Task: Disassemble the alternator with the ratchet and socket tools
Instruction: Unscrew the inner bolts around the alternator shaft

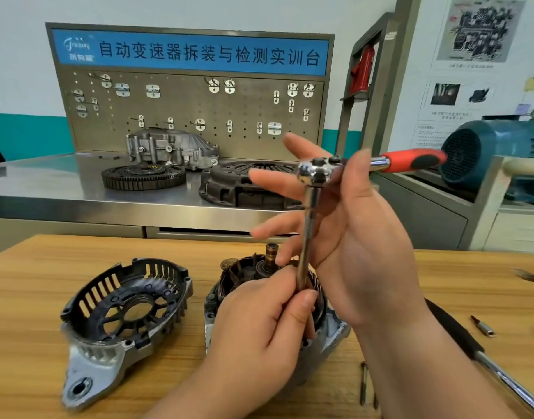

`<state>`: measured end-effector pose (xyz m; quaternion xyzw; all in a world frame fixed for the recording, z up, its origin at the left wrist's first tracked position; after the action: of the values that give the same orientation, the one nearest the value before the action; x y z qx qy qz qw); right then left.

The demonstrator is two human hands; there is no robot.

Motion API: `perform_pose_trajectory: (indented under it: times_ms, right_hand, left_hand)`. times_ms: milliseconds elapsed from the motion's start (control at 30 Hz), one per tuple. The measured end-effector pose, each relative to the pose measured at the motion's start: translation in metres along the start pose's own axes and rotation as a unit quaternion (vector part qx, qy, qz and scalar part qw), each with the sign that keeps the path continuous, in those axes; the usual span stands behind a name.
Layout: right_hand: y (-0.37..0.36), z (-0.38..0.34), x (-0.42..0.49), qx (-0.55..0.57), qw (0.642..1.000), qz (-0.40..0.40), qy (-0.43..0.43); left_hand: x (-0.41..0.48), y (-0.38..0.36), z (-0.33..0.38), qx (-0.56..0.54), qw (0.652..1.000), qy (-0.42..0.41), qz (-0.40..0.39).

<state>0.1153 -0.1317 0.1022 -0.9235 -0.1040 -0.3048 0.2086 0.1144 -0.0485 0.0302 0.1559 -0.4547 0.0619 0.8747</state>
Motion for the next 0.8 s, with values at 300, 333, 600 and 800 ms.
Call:
perform_pose_trajectory:
  times_ms: [300, 333, 600, 800]
  right_hand:
    - [0.002, -0.01, 0.01, -0.166, 0.982, 0.024, 0.087]
    - [-0.003, -0.013, 0.002, -0.101, 0.99, 0.02, 0.098]
    - [0.001, 0.005, 0.001, 0.009, 0.999, 0.033, -0.034]
    - [0.001, -0.015, -0.003, -0.089, 0.983, 0.061, 0.15]
  left_hand:
    - [0.0, 0.0, 0.002, 0.014, 1.0, -0.004, 0.006]
    - [-0.001, 0.001, 0.002, 0.002, 1.0, -0.001, 0.004]
    - [0.0, 0.0, 0.004, 0.022, 1.0, -0.02, -0.002]
    - [0.0, 0.001, 0.003, 0.018, 1.0, 0.007, 0.013]
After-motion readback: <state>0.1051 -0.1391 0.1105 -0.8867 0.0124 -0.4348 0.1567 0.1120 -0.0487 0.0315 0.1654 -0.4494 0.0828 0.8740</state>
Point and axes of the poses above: each hand's wrist, its own x-axis towards the middle knuckle, its own y-axis out of the back of the hand, z = x × y, the point moved 5 cm from there along x, towards the middle knuckle, and after that the axes turned 14 degrees about z, right-handed, at the moved point
